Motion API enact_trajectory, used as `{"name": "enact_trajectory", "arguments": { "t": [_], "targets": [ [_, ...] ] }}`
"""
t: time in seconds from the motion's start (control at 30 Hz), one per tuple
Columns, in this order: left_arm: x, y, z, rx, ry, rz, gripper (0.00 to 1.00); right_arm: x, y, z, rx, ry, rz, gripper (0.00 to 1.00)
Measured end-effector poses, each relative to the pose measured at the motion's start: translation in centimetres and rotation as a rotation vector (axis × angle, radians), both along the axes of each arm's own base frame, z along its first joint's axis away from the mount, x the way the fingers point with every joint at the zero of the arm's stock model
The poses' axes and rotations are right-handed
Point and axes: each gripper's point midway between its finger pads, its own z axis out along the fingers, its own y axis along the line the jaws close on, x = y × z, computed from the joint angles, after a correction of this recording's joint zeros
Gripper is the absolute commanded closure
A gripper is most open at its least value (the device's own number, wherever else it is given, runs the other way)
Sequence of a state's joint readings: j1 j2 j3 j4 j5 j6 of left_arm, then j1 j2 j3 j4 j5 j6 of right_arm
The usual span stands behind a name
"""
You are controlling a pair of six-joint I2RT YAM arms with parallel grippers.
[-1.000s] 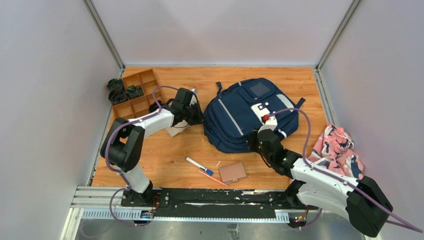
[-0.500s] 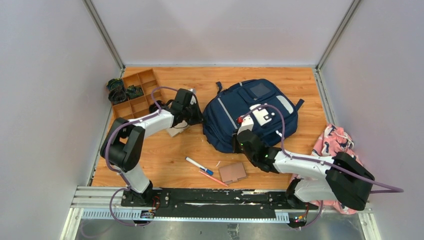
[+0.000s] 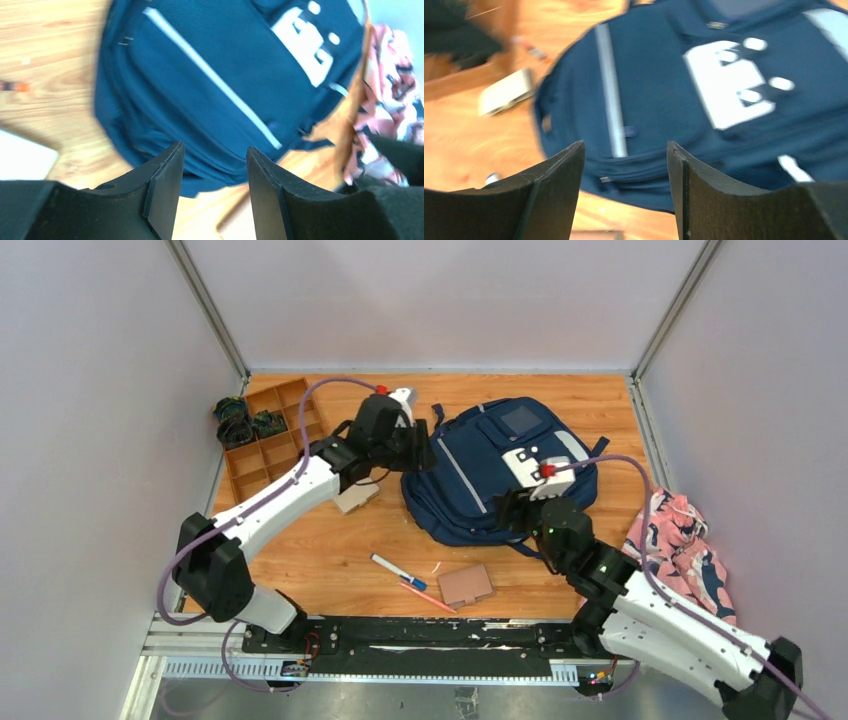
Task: Pack the student bag
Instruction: Unzip the student bag at the center of the board.
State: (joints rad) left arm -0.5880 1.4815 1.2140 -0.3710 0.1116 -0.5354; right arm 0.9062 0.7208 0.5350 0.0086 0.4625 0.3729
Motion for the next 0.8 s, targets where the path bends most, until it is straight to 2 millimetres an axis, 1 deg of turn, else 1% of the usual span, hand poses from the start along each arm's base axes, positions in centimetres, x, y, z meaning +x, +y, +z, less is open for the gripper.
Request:
{"name": "enact_trajectory", "arguments": {
  "t": [0.07,0.1,0.17,0.23,0.3,0.33,0.4,0.47,0.53,0.63,0.8],
  "targets": [
    [-1.9,-2.4,1.1,-0.003,-0.031,-0.061,0.46,1.1,-3.0,-0.8,0.013,0.031,-0.093,0.39],
    [-3.0,-3.5,1.2,-0.001,-0.034,-0.092,0.46,1.7,-4.7,-1.5,0.018,0.059,-0.149,0.39],
    [-5.8,-6.1,0.3,0.019,-0.015,-0.153,0.46,2.4,-7.2,-3.0,0.023,0.123,-0.223,0.39],
    [-8.9,-8.6,-1.4,0.052,0.022,-0.205,0.45,2.8,-9.3,-4.8,0.037,0.211,-0.282,0.39],
    [-11.8,-10.8,-3.5,0.081,0.076,-0.242,0.44,2.9,-10.9,-6.3,0.064,0.289,-0.323,0.39],
    [-13.1,-11.6,-4.6,0.094,0.102,-0.255,0.43,2.9,-11.3,-6.8,0.078,0.318,-0.333,0.39],
    [-14.8,-12.7,-6.6,0.126,0.14,-0.244,0.42,2.8,-11.5,-7.5,0.111,0.367,-0.327,0.39],
    [-15.5,-13.1,-8.1,0.162,0.157,-0.214,0.42,2.6,-11.0,-7.9,0.13,0.4,-0.298,0.38],
    [-15.5,-13.4,-9.2,0.196,0.166,-0.169,0.44,2.3,-10.4,-8.1,0.144,0.42,-0.265,0.37],
    [-14.2,-13.9,-9.8,0.218,0.154,-0.086,0.48,2.0,-9.7,-8.0,0.162,0.432,-0.228,0.36],
    [-11.9,-15.0,-9.9,0.239,0.113,0.017,0.52,1.8,-9.2,-8.0,0.175,0.441,-0.202,0.36]
  ]
}}
